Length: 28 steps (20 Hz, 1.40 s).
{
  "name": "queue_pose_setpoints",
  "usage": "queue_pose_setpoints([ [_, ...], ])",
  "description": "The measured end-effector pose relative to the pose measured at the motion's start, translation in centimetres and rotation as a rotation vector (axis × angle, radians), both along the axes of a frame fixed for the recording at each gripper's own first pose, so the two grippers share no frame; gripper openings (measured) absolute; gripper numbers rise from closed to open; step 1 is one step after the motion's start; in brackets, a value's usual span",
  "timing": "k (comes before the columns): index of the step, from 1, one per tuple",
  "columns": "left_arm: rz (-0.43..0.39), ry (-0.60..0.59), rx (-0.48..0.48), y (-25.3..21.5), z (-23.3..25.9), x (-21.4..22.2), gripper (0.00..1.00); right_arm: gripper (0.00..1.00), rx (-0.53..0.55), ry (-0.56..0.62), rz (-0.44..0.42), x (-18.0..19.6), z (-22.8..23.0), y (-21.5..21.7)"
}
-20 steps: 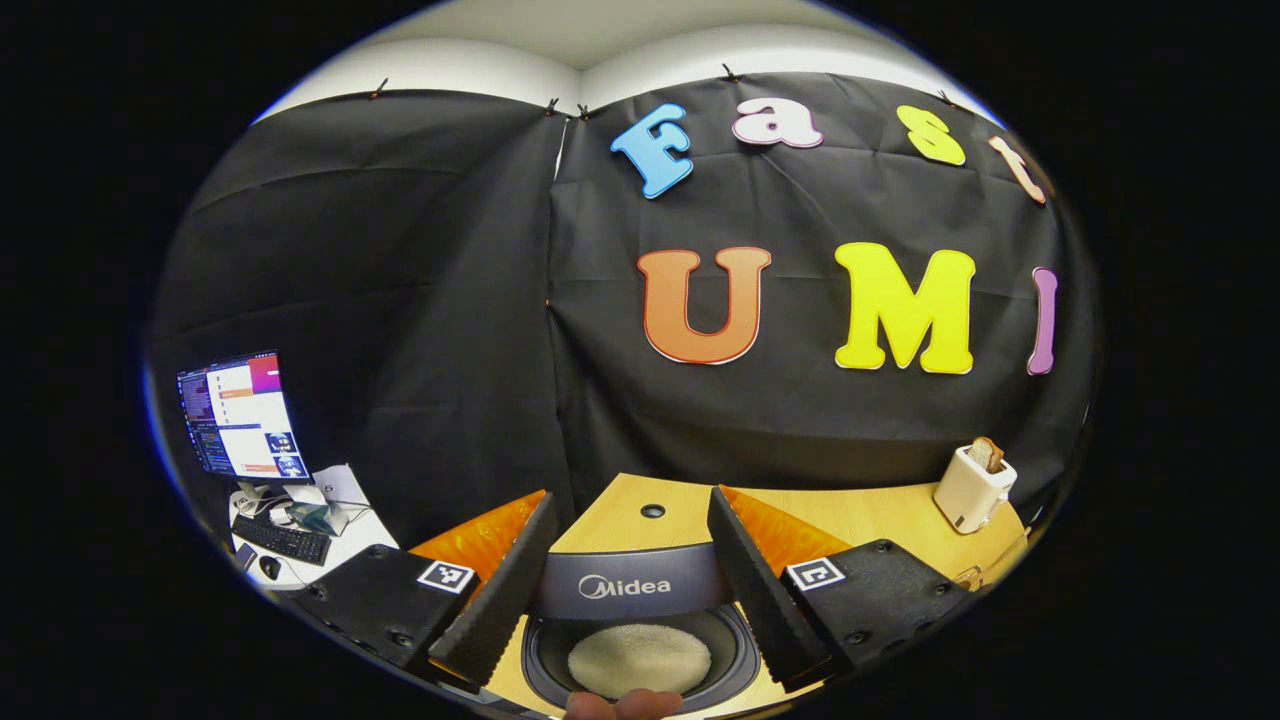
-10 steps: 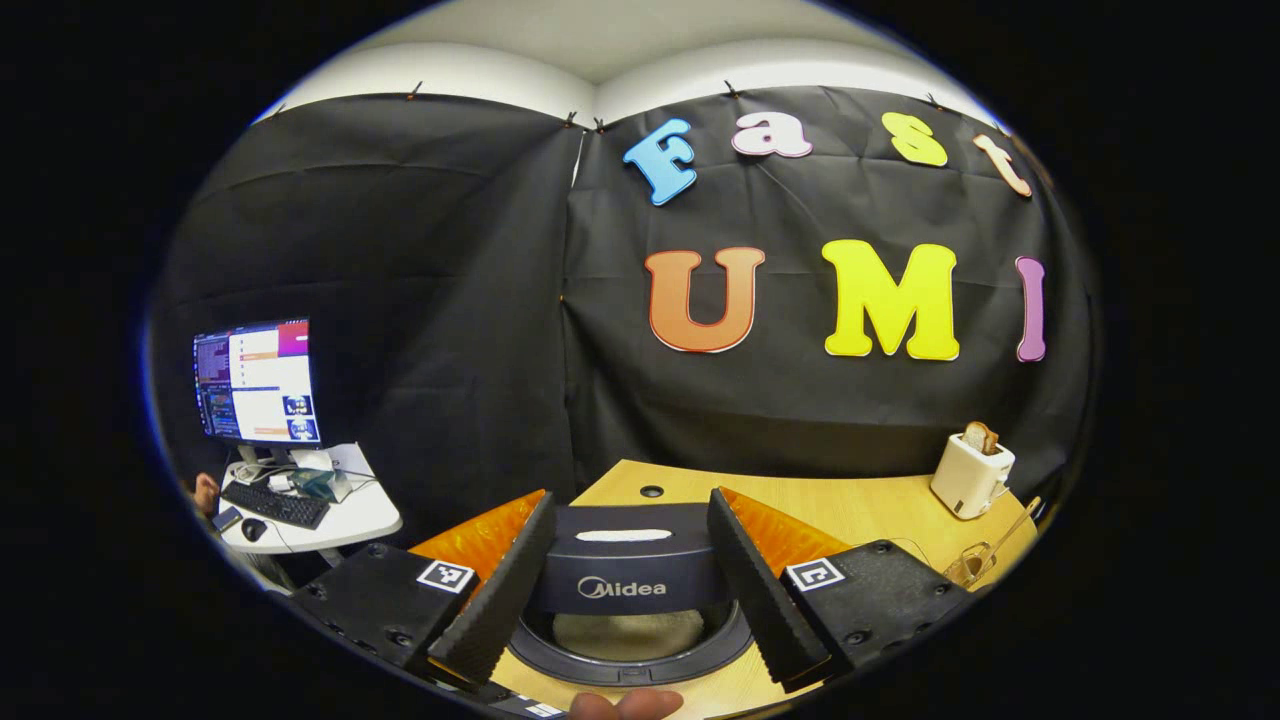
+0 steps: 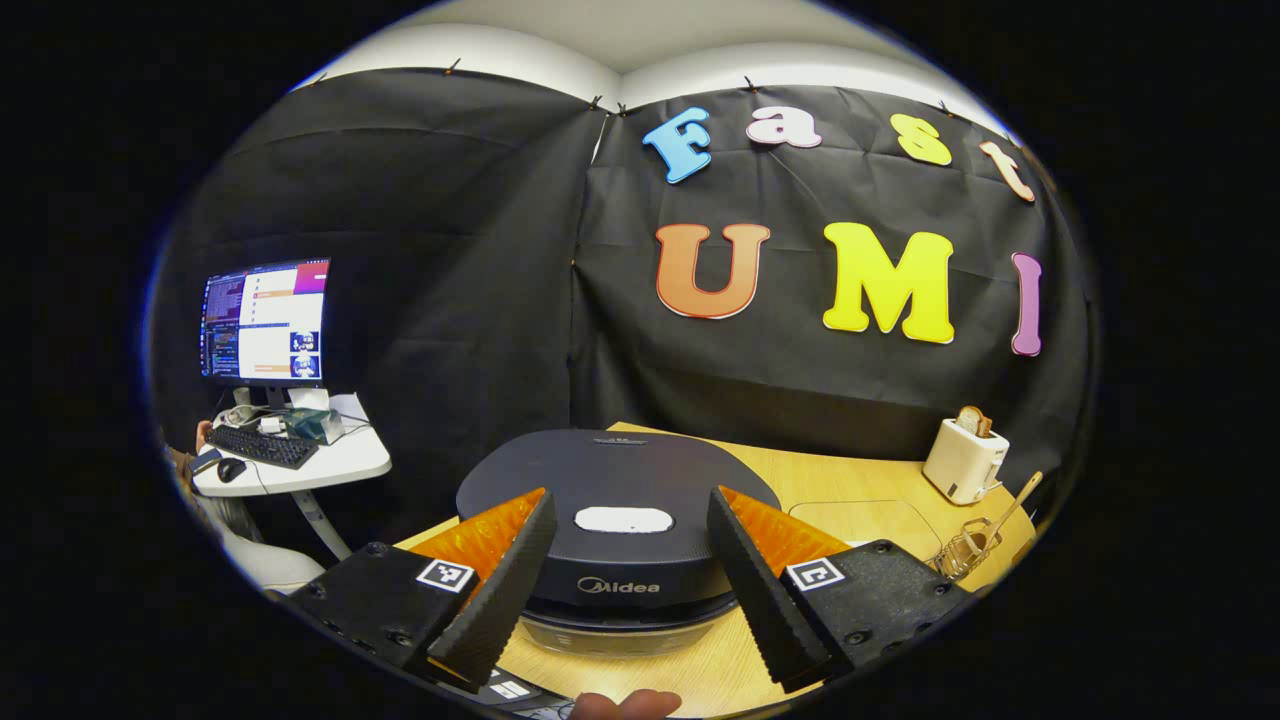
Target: Close the left gripper, press the button to open the rice cooker; take a wooden spoon from the chopstick holder with the right hand, scoop a spoonful of rice and pour it into the rice cooker, then put the wooden spoon back into the chopstick holder.
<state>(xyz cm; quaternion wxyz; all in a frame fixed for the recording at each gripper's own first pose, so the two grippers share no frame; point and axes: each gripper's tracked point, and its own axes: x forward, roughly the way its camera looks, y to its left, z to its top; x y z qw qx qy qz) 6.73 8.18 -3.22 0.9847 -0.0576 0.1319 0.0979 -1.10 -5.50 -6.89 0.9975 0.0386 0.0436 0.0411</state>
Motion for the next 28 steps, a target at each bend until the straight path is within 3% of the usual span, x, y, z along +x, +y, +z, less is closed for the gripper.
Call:
queue_pose_setpoints([
  [3, 0.005, 0.023, -0.008, -0.2, -1.8, -0.5, 0.98, 0.94, -0.005, 0.001, 0.000, -0.1, -0.1, 0.0],
  [12, -0.018, -0.017, 0.085, -0.2, -2.6, -0.5, 0.98, 0.94, 0.007, 0.006, 0.003, -0.1, -0.5, 0.0],
  [14, -0.040, -0.006, 0.097, -0.4, -3.1, -0.9, 0.91, 0.94, 0.020, 0.021, 0.008, 0.1, -1.0, 0.3],
  [15, -0.040, -0.021, 0.090, -0.3, -2.9, -0.9, 0.96, 0.94, 0.021, 0.029, 0.017, 0.2, -1.2, 0.7],
  [19, -0.046, -0.007, 0.084, -0.2, -2.8, -0.9, 0.95, 0.92, 0.005, 0.024, 0.012, 0.4, -0.7, 0.7],
  [25, -0.045, -0.039, -0.024, -1.1, -0.6, -0.6, 0.96, 0.94, -0.018, -0.032, -0.051, 0.5, 1.9, -1.3],
  [28, -0.064, -0.113, 0.031, -2.1, 2.5, -1.4, 0.98, 0.94, -0.027, -0.048, -0.076, 0.2, 2.5, -1.9],
])
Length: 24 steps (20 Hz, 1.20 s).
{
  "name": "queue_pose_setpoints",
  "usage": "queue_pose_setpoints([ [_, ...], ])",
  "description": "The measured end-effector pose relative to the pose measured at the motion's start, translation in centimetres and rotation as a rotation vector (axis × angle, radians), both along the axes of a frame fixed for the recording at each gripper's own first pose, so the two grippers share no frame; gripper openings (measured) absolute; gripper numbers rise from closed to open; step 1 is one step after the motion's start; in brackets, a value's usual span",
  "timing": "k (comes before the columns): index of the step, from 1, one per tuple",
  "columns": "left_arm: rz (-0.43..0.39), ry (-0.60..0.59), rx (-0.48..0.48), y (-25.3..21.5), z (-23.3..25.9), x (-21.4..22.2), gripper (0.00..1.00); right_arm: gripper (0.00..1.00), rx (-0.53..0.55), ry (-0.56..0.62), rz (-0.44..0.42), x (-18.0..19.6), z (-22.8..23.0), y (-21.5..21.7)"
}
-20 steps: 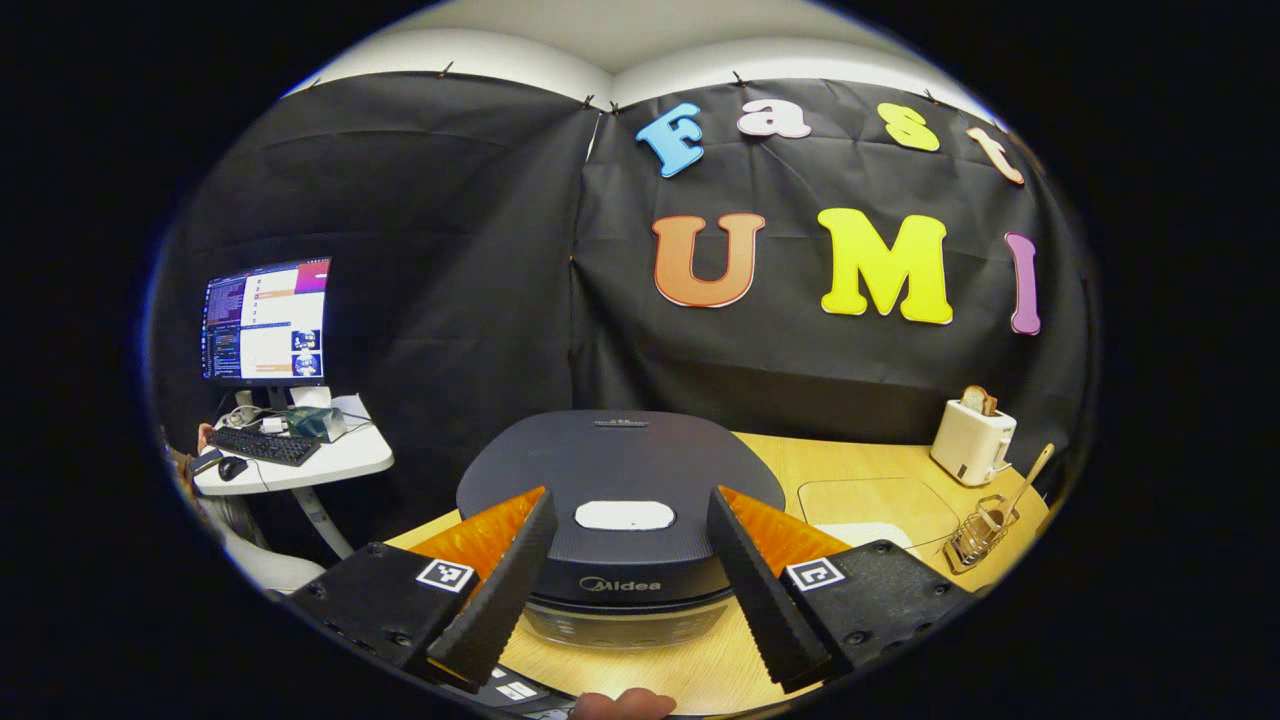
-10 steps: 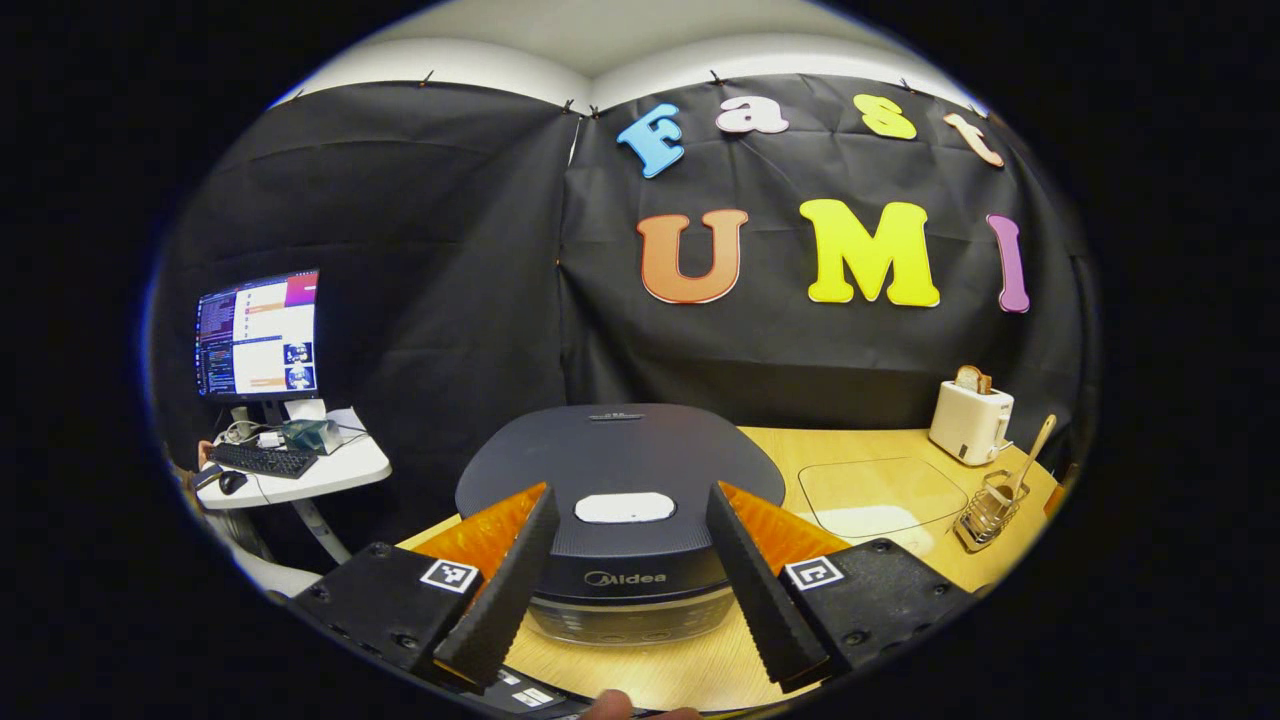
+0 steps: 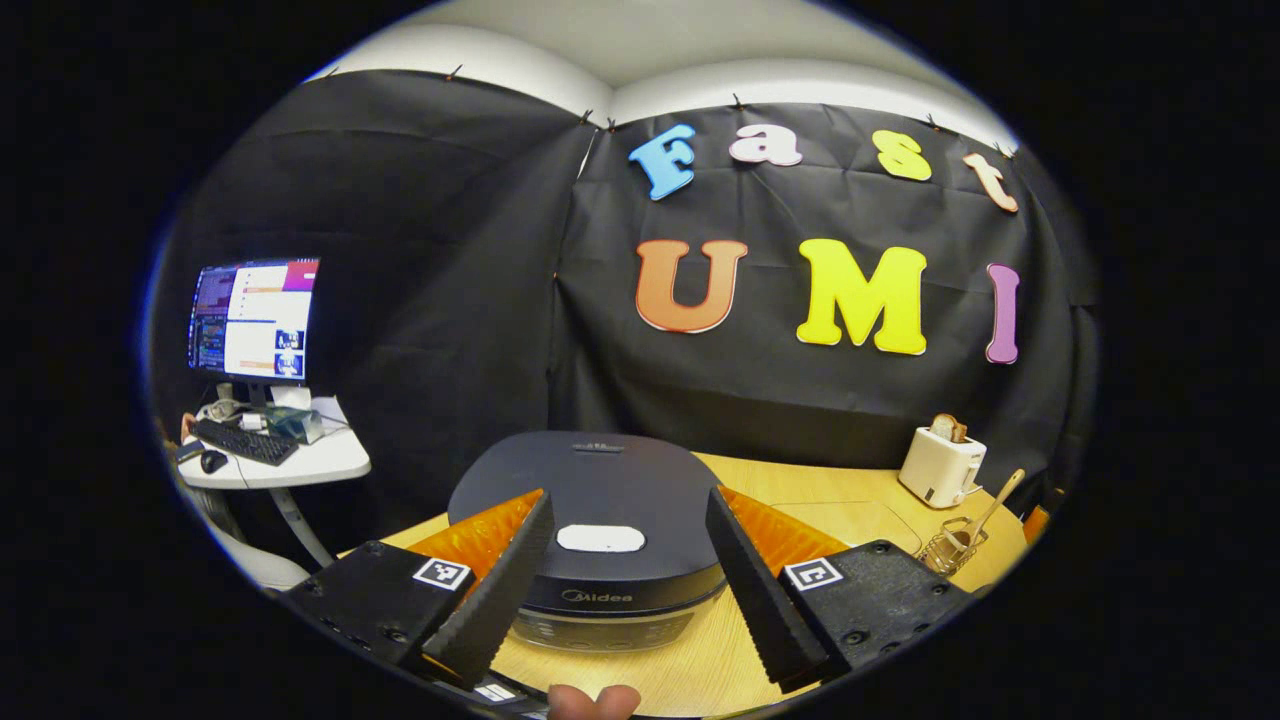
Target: Close the left gripper, press the button to open the rice cooker; take a wooden spoon from the chopstick holder with the right hand, scoop a spoonful of rice and pour it into the rice cooker, then put the wooden spoon back into the chopstick holder.
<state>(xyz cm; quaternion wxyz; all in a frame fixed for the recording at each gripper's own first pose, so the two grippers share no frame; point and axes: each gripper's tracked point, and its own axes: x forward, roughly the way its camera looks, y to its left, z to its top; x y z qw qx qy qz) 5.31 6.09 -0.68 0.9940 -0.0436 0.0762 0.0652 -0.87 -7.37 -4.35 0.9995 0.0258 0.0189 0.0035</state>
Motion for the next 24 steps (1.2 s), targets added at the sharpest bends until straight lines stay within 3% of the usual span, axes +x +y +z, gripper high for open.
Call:
queue_pose_setpoints([
  [3, -0.038, -0.075, 0.067, -2.5, 2.3, -1.2, 0.98, 0.92, -0.017, -0.022, -0.011, -0.4, 1.1, 0.0],
  [6, -0.087, -0.135, 0.082, -5.8, 3.4, -2.5, 0.98, 0.96, 0.000, -0.044, -0.028, -0.7, 2.2, -0.3],
  [14, -0.212, -0.196, 0.110, -11.9, 3.2, -5.0, 0.97, 0.94, -0.023, -0.110, -0.061, -2.2, 4.7, -0.2],
  [17, -0.259, -0.226, 0.141, -13.3, 3.3, -6.1, 0.97, 0.94, -0.021, -0.104, -0.091, -2.8, 4.3, -0.3],
  [24, -0.260, -0.219, 0.095, -12.7, 2.6, -7.0, 0.98, 0.94, -0.047, -0.100, -0.100, -3.1, 4.6, 1.1],
])
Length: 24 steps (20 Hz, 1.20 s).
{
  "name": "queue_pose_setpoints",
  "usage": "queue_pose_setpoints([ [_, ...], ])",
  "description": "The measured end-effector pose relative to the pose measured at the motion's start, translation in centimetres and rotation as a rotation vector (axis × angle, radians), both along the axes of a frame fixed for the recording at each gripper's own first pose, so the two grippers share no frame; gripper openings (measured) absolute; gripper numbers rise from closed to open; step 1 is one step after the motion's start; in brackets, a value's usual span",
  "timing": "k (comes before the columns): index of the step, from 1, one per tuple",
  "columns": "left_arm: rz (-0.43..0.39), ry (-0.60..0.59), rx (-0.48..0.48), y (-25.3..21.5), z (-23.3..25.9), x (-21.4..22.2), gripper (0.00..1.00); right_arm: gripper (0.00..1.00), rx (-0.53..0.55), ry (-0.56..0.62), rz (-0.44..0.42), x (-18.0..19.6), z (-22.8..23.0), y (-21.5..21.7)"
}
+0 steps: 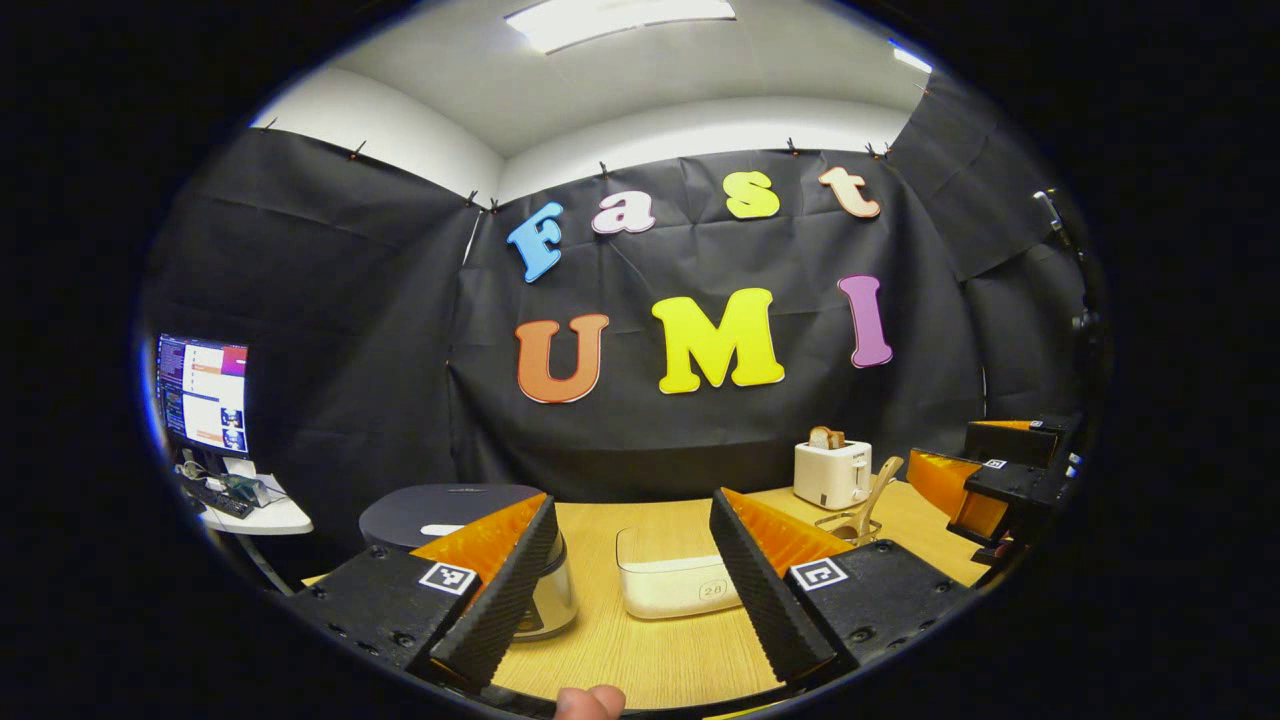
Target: Close the left gripper, press the button to open the rice cooker; take a wooden spoon from the chopstick holder with the right hand, scoop a spoonful of rice and pour it into the rice cooker, then put the wooden spoon back into the chopstick holder.
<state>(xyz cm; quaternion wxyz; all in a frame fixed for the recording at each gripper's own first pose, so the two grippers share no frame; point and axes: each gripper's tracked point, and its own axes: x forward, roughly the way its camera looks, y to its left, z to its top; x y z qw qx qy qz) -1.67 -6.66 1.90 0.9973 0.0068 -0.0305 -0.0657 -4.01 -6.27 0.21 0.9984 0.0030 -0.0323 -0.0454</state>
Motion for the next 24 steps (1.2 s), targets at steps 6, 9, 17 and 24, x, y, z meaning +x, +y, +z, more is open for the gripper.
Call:
queue_pose_setpoints([
  [6, 0.008, 0.026, -0.010, 1.0, -0.4, 0.3, 0.98, 0.94, -0.018, 0.014, -0.022, -0.1, -0.1, 0.8],
  [9, -0.001, 0.018, -0.012, 1.0, -0.1, 0.2, 0.98, 0.95, -0.013, 0.015, -0.027, -0.1, -0.2, 1.2],
  [17, 0.017, 0.021, -0.016, 2.2, 0.0, 0.5, 0.98, 0.95, -0.014, 0.007, -0.025, -0.4, -0.1, 1.8],
  [24, 0.015, 0.027, -0.019, 2.2, -0.2, 0.6, 0.98, 0.95, -0.028, 0.005, -0.026, -0.4, -0.2, 2.2],
])
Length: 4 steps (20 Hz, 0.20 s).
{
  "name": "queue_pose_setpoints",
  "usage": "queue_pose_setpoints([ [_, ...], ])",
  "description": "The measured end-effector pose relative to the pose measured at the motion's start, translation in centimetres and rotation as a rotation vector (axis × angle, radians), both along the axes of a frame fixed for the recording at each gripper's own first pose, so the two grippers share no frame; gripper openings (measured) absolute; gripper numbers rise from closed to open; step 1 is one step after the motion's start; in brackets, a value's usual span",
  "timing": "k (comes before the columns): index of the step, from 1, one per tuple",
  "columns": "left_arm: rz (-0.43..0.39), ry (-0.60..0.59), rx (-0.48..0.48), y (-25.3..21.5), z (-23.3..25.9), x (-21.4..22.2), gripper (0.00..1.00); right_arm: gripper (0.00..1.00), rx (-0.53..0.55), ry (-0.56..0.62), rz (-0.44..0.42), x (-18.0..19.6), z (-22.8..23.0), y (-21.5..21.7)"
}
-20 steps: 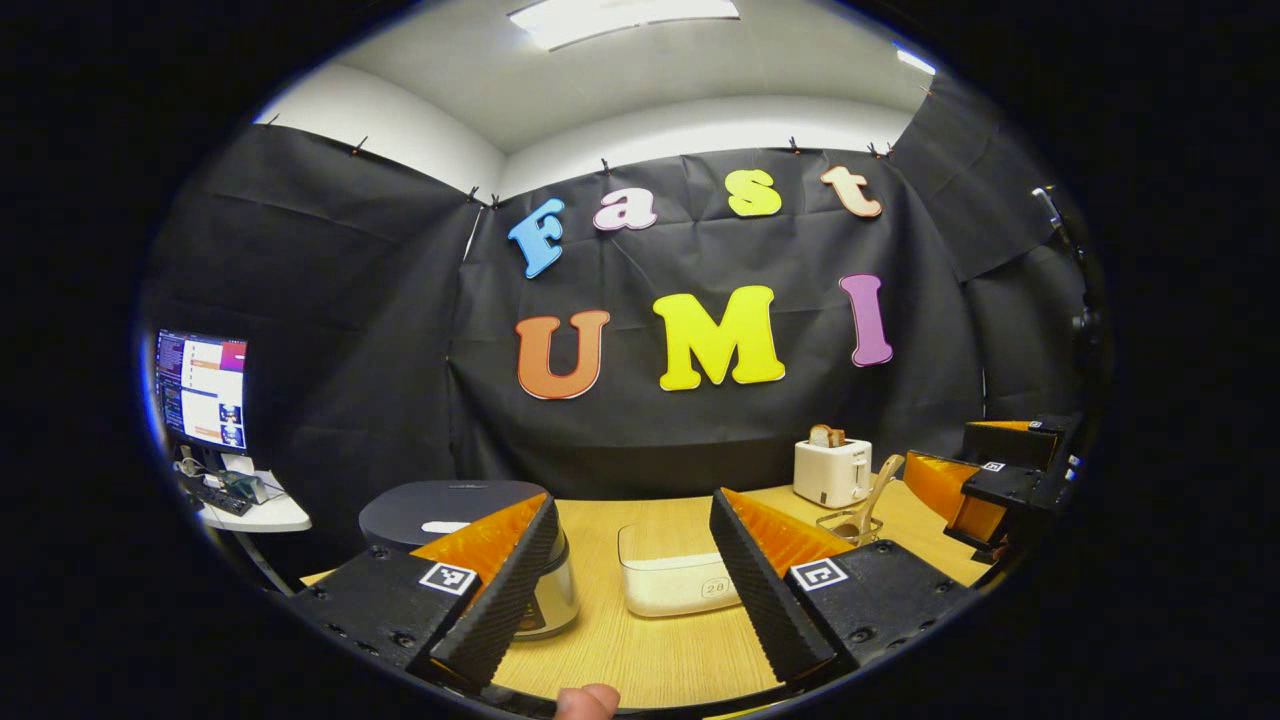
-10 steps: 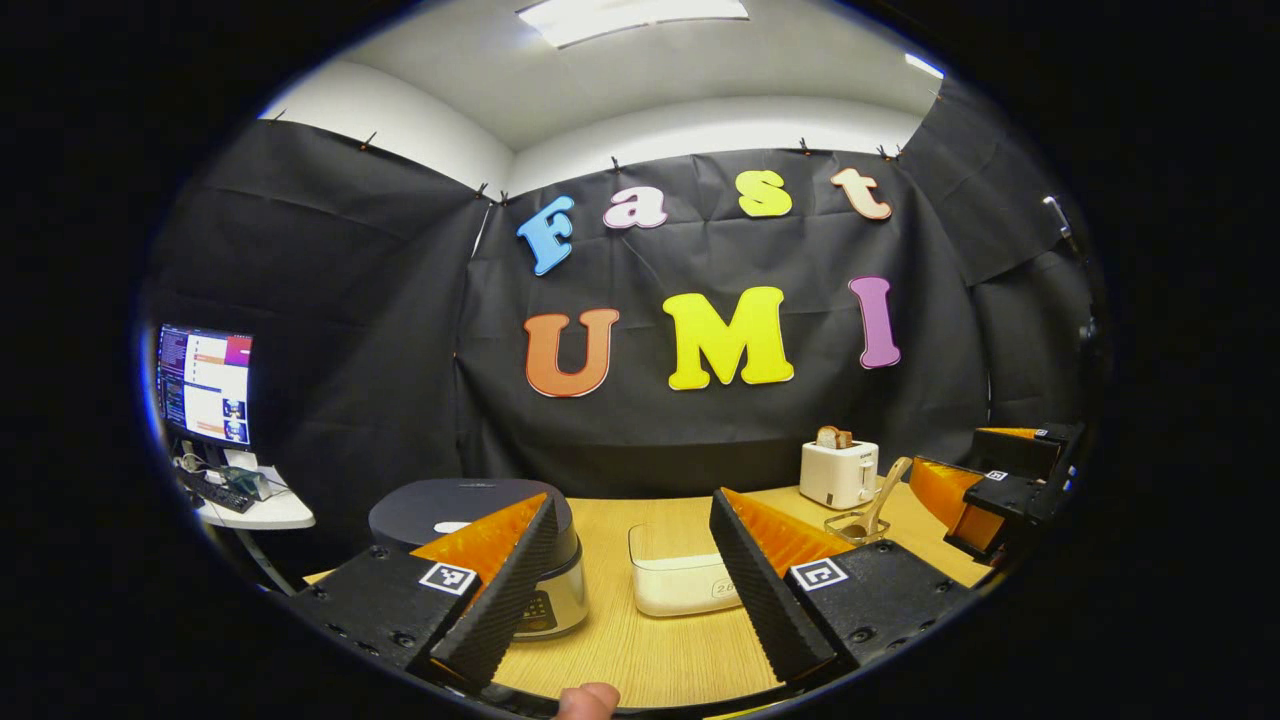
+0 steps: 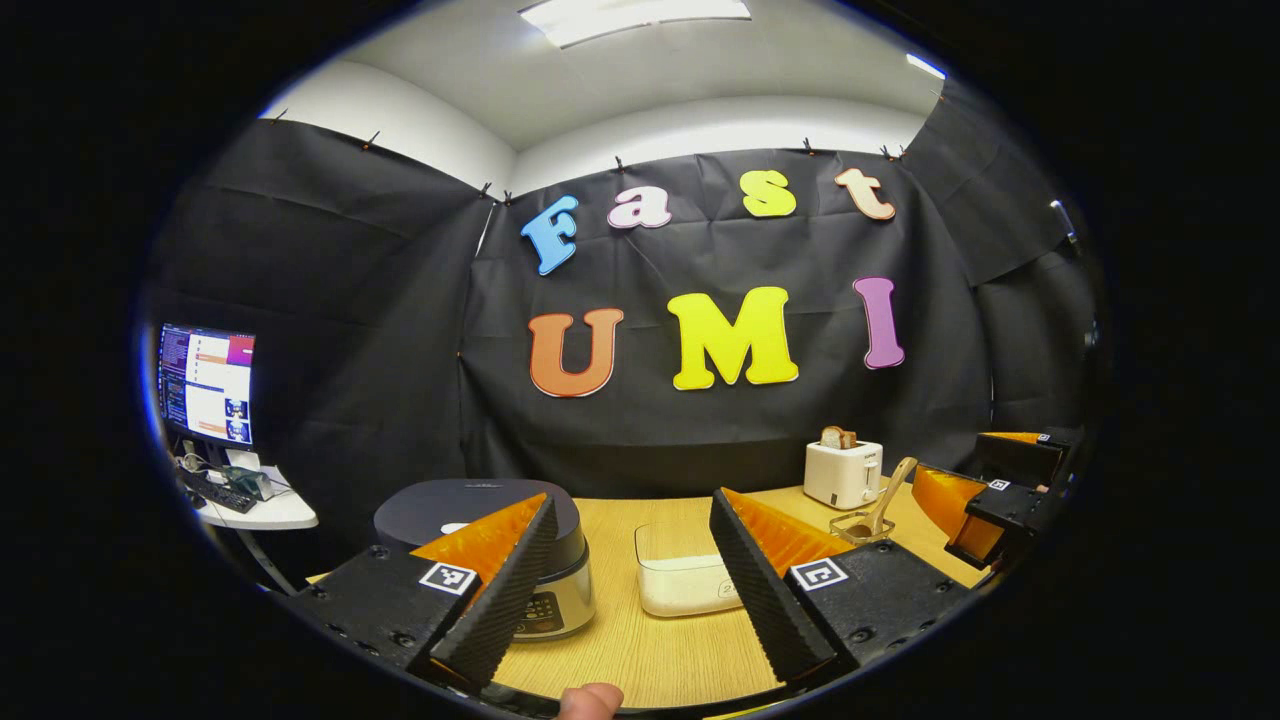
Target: Close the left gripper, press the button to open the rice cooker; take a wooden spoon from the chopstick holder with the right hand, scoop a spoonful of rice and pour it into the rice cooker, then put the wooden spoon back into the chopstick holder.
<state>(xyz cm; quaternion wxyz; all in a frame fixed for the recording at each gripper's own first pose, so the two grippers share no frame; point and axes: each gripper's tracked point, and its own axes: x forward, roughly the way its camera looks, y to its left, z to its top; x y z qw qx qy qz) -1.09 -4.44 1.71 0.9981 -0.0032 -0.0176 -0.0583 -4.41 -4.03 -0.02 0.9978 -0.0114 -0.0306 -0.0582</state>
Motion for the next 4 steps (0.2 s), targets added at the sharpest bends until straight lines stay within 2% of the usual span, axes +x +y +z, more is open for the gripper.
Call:
queue_pose_setpoints([
  [4, -0.009, 0.011, -0.004, -0.25, -0.37, 0.27, 0.98, 0.95, 0.008, 0.011, 0.014, 0.08, -0.51, 0.73],
])
